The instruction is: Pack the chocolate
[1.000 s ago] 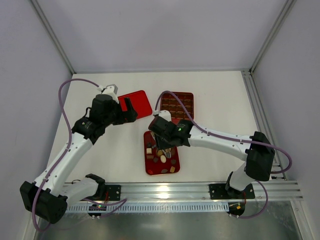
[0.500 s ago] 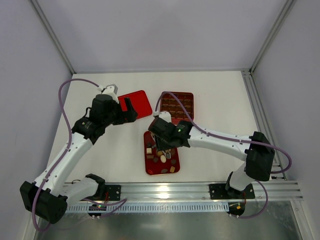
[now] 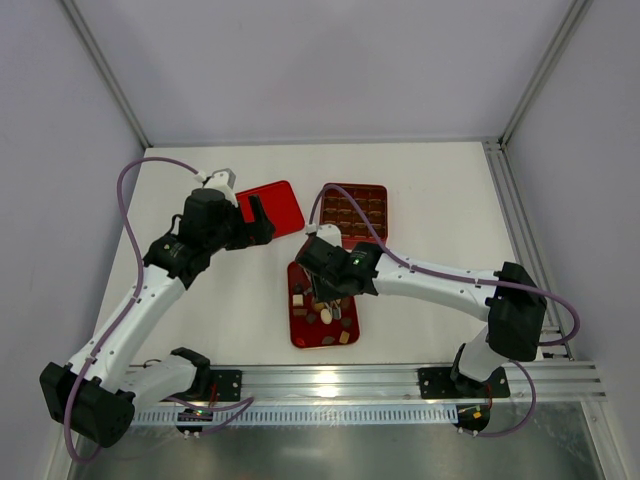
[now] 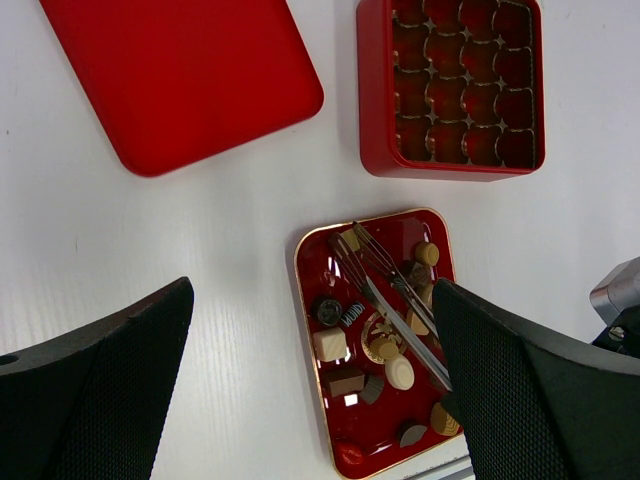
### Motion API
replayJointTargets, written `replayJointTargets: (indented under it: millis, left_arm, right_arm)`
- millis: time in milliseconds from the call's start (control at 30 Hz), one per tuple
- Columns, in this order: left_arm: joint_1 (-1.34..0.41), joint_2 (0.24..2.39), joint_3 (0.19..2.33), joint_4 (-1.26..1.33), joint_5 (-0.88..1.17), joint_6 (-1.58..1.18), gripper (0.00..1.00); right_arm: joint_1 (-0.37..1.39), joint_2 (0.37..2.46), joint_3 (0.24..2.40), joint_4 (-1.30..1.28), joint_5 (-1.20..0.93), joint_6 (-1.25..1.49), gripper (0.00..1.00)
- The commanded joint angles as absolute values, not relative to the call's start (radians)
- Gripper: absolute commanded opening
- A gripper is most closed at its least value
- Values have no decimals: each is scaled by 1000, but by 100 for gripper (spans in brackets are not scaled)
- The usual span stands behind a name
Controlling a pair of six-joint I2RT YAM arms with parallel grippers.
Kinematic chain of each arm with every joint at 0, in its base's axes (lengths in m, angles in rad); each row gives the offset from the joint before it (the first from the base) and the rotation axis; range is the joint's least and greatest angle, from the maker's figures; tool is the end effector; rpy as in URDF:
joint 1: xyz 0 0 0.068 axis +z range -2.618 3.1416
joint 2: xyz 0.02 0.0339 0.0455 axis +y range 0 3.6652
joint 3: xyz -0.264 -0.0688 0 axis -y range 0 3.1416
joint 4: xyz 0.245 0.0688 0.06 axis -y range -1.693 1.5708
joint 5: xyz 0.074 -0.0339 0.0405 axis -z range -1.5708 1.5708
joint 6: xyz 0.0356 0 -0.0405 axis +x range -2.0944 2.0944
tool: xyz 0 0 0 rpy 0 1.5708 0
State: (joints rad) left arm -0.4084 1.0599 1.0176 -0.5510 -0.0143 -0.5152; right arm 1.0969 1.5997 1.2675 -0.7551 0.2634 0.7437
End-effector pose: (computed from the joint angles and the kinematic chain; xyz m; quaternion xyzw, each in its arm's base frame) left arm 0.2105 -0.0905 0.3321 -0.0505 0.8815 -0.2035 0.4231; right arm 0.1585 0.2887 0.2583 -0.1381 0.9531 0.1116 0.2452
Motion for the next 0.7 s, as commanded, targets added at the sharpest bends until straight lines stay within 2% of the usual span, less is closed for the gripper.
replayJointTargets:
  millis: [0, 667]
  left_arm:
    - [-410, 1045, 1020, -531, -8, -505, 100]
    - [-410, 1043, 1019, -531, -18, -503, 100]
  right_arm:
    - [1101, 1597, 1270, -724, 290, 759, 34]
    - [1101, 1477, 1261, -782, 291, 735, 31]
